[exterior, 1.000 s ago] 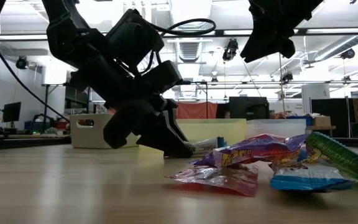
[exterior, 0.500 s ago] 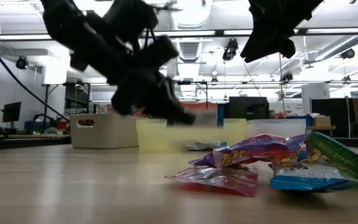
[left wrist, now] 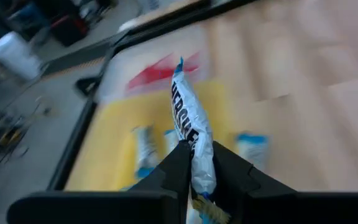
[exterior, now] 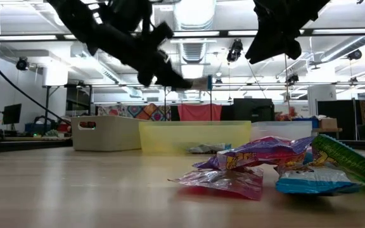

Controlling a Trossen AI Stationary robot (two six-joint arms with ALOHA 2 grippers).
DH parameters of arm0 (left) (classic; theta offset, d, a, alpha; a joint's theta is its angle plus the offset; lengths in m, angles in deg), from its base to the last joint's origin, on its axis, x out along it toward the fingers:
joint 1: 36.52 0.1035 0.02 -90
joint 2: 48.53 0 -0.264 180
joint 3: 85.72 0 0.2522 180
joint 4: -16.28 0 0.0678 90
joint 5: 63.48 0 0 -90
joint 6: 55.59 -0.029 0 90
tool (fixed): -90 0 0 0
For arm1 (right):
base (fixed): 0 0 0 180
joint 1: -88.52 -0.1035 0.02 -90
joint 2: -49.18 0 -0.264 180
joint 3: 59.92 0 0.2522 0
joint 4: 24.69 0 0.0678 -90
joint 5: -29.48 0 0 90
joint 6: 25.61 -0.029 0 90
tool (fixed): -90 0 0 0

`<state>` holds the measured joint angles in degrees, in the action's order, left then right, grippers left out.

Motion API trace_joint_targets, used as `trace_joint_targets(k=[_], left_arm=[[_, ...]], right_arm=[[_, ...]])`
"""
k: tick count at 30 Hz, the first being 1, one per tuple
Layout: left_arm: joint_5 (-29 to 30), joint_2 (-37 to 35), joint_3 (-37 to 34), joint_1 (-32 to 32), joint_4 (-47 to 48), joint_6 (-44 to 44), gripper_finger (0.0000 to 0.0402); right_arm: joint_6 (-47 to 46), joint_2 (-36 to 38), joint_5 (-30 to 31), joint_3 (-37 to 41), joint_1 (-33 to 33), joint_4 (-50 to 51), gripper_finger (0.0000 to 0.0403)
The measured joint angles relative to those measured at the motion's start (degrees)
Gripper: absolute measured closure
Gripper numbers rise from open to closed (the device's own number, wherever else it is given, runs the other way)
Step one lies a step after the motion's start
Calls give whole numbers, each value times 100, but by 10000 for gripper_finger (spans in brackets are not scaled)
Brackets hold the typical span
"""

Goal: Sort candy
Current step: Put the white chocolate into the yellow bin, then put the blue candy into the gray bin

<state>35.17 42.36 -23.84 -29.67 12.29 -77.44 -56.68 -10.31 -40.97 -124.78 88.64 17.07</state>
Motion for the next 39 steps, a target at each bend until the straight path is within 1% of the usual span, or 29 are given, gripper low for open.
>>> trace_joint_targets(k=[5,7,10,17,24,29,34,39], left_arm=[[-35,71,8,776,139,159,363],[-221,93,4,1002,278,283,363],[-509,125,7,1138,325,448,362],[-514,125,7,1143,292,461,355],[-513,121,7,1143,281,481,312],[-517,116,7,1109,283,669,284],[-667,106,7,841,295,1006,279],[-669,59,7,340,341,1042,286]], right_arm=[[0,0,2,4,0,-3,298],[-4,0,2,12,0,-4,298],[-7,0,0,26,0,-1,298],[-11,0,2,55,0,-10,298],[-74,0,2,55,0,-7,298],[-206,0,-1,55,0,-5,298],[-290,0,-46,55,-51,-7,298],[-302,-3,-55,55,-294,-69,298]])
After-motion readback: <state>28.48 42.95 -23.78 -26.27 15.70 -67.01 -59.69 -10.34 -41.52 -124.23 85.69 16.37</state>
